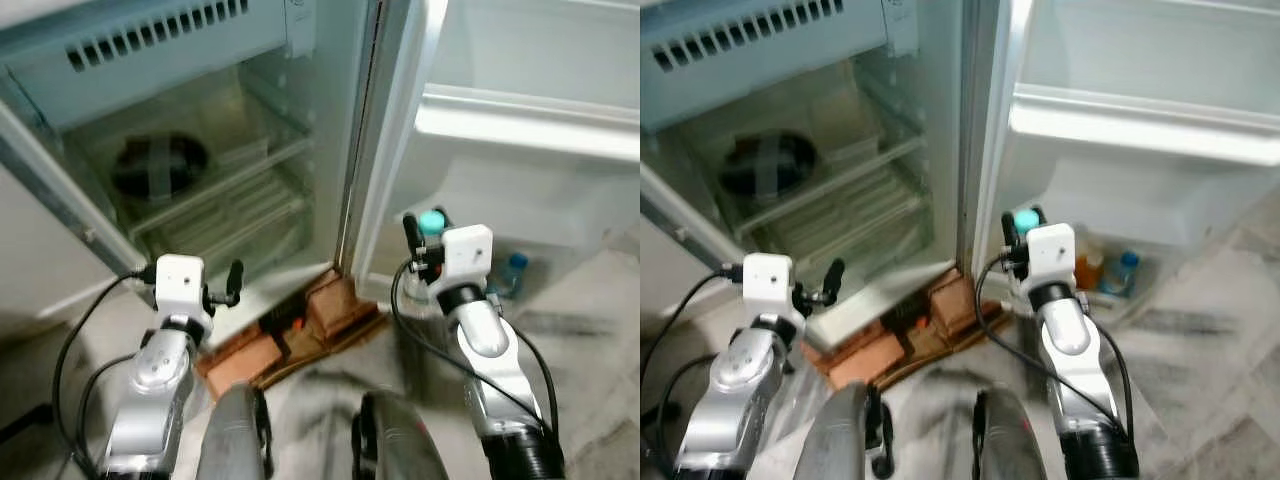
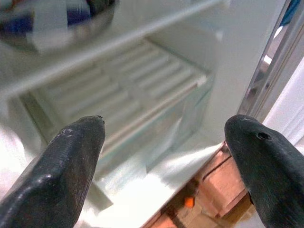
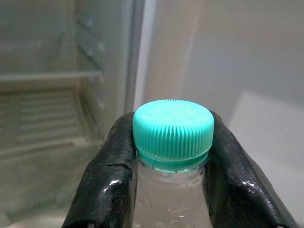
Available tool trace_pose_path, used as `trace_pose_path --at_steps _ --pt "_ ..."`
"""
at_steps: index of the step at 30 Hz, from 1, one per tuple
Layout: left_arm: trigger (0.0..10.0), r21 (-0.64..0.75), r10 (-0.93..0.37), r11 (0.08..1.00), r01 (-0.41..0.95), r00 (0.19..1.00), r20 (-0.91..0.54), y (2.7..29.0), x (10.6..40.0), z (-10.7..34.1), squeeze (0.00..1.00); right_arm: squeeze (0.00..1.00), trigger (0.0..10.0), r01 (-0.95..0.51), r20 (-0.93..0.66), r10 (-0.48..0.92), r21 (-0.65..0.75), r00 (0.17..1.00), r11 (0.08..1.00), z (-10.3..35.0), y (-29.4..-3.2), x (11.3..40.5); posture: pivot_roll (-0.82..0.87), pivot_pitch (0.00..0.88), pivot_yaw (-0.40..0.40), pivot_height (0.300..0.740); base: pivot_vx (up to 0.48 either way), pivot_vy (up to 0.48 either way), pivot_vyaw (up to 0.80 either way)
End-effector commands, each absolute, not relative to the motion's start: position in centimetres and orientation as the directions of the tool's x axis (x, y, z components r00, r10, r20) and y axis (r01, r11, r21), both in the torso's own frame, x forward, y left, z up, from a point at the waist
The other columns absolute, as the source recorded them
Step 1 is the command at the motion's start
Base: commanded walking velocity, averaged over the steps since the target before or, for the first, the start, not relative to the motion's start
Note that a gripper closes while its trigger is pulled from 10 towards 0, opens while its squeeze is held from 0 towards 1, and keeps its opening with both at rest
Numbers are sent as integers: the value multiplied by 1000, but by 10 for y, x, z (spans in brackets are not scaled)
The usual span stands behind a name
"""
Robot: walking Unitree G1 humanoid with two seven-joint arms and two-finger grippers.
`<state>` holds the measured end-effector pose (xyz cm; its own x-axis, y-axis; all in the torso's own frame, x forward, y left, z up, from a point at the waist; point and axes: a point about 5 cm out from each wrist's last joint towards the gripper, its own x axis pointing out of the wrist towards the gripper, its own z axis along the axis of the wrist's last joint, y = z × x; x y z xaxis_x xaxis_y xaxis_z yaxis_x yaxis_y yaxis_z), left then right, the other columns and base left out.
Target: Restocking fridge
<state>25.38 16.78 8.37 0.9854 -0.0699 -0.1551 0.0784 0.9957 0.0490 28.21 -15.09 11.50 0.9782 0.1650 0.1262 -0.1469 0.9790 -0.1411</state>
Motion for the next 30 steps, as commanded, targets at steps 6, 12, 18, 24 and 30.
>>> trace_pose_path --at_steps 6,12,18,24,30 --pt "10000 45 -79 995 86 987 -137 170 257 86 0 0 10000 -143 144 164 -145 976 979 118 -151 283 -3 173 5 624 0 0 0" --pt "10000 38 -92 995 97 988 -125 168 258 87 0 0 10000 -140 143 162 -151 976 979 117 -153 283 -3 172 1 624 41 0 0" --pt "10000 31 -110 993 114 987 -117 166 259 87 0 0 10000 -143 144 166 -156 976 977 116 -152 284 -1 166 -3 624 324 0 0" --pt "10000 27 -115 993 119 987 -108 164 261 87 0 0 10000 -139 153 164 -163 975 977 118 -152 286 -2 169 -5 624 352 0 0" --pt "10000 24 -115 993 118 988 -107 164 261 87 0 0 10000 -137 154 163 -166 975 977 117 -151 286 -2 172 -4 624 359 0 0"
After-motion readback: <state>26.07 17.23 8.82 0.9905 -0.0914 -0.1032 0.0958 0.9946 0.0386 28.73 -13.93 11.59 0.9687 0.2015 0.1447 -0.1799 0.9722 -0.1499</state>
